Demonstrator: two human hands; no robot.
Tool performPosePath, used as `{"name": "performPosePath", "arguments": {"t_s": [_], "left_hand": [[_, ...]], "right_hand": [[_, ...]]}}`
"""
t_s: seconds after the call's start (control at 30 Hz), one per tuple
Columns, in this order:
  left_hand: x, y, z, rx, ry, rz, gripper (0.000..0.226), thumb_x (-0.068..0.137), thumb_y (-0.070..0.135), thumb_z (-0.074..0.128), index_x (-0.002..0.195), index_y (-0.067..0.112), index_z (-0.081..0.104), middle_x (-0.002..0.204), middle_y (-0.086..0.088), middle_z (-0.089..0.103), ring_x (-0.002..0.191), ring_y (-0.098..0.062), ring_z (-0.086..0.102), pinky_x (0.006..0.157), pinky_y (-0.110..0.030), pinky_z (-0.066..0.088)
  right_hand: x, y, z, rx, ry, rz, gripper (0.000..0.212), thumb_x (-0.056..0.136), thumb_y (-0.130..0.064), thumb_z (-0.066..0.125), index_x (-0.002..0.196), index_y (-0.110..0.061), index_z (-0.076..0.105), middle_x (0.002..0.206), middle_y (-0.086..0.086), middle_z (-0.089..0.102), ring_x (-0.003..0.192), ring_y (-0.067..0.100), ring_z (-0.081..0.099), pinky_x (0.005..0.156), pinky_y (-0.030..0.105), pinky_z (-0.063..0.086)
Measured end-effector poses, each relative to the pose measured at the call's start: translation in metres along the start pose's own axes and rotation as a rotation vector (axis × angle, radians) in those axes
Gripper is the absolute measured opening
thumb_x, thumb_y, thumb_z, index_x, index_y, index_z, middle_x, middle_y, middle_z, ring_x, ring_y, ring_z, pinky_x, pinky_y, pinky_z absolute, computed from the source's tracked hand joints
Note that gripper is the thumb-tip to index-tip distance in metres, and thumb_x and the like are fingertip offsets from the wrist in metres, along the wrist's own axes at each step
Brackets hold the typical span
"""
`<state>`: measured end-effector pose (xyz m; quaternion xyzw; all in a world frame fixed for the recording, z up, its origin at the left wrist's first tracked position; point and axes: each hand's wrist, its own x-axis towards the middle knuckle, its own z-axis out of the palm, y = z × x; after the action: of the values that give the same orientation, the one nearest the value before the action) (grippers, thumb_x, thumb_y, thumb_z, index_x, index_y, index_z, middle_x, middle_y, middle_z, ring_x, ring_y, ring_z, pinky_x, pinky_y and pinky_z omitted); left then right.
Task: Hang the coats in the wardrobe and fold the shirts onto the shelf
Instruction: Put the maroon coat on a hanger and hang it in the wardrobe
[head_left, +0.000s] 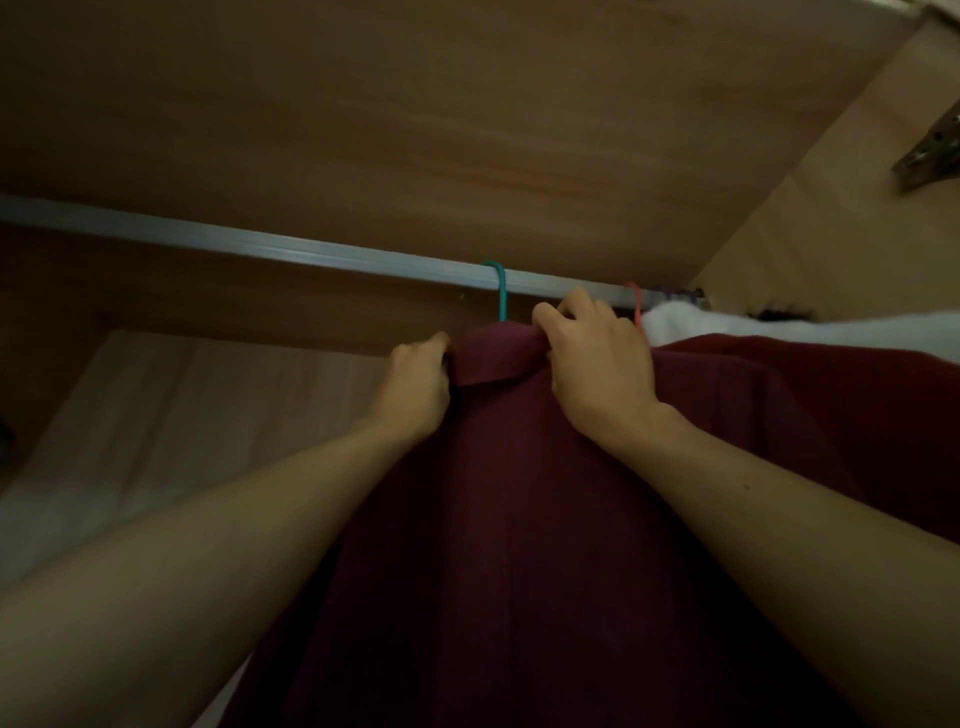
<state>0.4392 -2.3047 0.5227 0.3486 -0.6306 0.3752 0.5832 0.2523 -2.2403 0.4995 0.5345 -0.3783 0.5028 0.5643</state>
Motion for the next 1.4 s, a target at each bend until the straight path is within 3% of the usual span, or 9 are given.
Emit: {"name": "performPosePath", "arguments": {"t_s": [0.13,0.27,0.4,0.6,0.7,0.8,0.93,1.13,1.4], "left_hand": [[-0.007,0.007,0.012,-0.145,0.096,0.019,0.016,0.09,0.0,0.045,0.086,0.015,0.044,0.083,-0.007,0.052,0.073,-0.019,0.045,0.067,-0.028,0.028],[-0.02,0.011,0.02,-0.204,0.124,0.054,0.01,0.095,0.008,0.044,0.086,0.014,0.045,0.083,-0.007,0.053,0.074,-0.023,0.049,0.067,-0.027,0.028],[-0.042,0.019,0.037,-0.24,0.045,0.018,0.028,0.101,0.027,0.041,0.121,0.01,0.053,0.114,-0.011,0.062,0.104,-0.029,0.058,0.087,-0.039,0.044],[-0.051,0.043,0.053,-0.46,-0.092,-0.006,0.065,0.099,0.053,0.037,0.154,0.024,0.02,0.155,0.0,0.036,0.14,-0.019,0.037,0.114,-0.043,0.034],[-0.05,0.061,0.066,-0.634,-0.142,0.049,0.065,0.1,0.044,0.044,0.156,0.028,0.015,0.159,0.004,0.027,0.144,-0.012,0.03,0.118,-0.037,0.029],[-0.048,0.084,0.079,-0.767,-0.253,0.053,0.076,0.092,0.036,0.051,0.157,0.031,0.011,0.163,0.005,0.019,0.147,-0.011,0.024,0.117,-0.028,0.023],[-0.049,0.106,0.095,-0.878,-0.323,-0.055,0.088,0.084,0.066,0.048,0.155,0.039,0.004,0.163,0.01,0.017,0.146,-0.01,0.024,0.12,-0.036,0.024],[-0.053,0.097,0.089,-0.842,-0.365,-0.104,0.097,0.078,0.078,0.048,0.155,0.041,0.004,0.164,0.012,0.012,0.149,-0.011,0.018,0.121,-0.045,0.023],[-0.063,0.077,0.027,-0.507,-0.501,-0.113,0.093,0.083,0.077,0.046,0.156,0.04,0.002,0.166,0.001,-0.001,0.153,-0.023,0.002,0.123,-0.048,0.009]], "right_hand": [[0.0,0.001,-0.006,-0.003,-0.005,0.049,0.023,0.095,-0.012,0.052,0.118,-0.017,0.052,0.117,0.008,0.051,0.103,0.027,0.054,0.072,0.038,0.044],[0.0,0.004,-0.017,-0.034,-0.029,0.036,0.021,0.095,-0.011,0.051,0.115,-0.016,0.054,0.114,0.01,0.052,0.105,0.029,0.054,0.074,0.041,0.045],[-0.004,0.007,-0.025,-0.117,-0.034,0.021,0.023,0.095,-0.012,0.052,0.118,-0.017,0.054,0.116,0.009,0.053,0.107,0.028,0.053,0.081,0.039,0.042],[-0.01,0.0,-0.035,-0.331,-0.108,-0.129,0.036,0.094,-0.028,0.053,0.129,-0.02,0.051,0.127,0.009,0.051,0.12,0.031,0.045,0.098,0.046,0.034],[-0.019,-0.001,-0.031,-0.417,-0.295,-0.266,0.056,0.095,-0.04,0.049,0.145,-0.018,0.037,0.15,0.013,0.033,0.139,0.034,0.025,0.112,0.05,0.019],[-0.028,0.017,-0.032,-0.521,-0.476,-0.248,0.067,0.1,-0.05,0.03,0.155,-0.016,0.014,0.164,0.011,0.004,0.15,0.033,-0.004,0.117,0.055,-0.005],[-0.041,0.048,-0.043,-0.658,-0.605,-0.218,0.071,0.1,-0.057,0.019,0.156,-0.019,0.0,0.163,0.007,-0.017,0.147,0.031,-0.023,0.114,0.055,-0.017],[-0.06,0.052,-0.054,-0.683,-0.608,-0.229,0.078,0.096,-0.061,0.027,0.156,-0.021,-0.004,0.161,0.009,-0.024,0.146,0.033,-0.027,0.113,0.055,-0.02],[-0.066,0.035,-0.092,-0.604,-0.592,-0.143,0.079,0.094,-0.064,0.032,0.156,-0.024,0.004,0.163,0.014,-0.013,0.149,0.036,-0.014,0.116,0.057,-0.008]]}}
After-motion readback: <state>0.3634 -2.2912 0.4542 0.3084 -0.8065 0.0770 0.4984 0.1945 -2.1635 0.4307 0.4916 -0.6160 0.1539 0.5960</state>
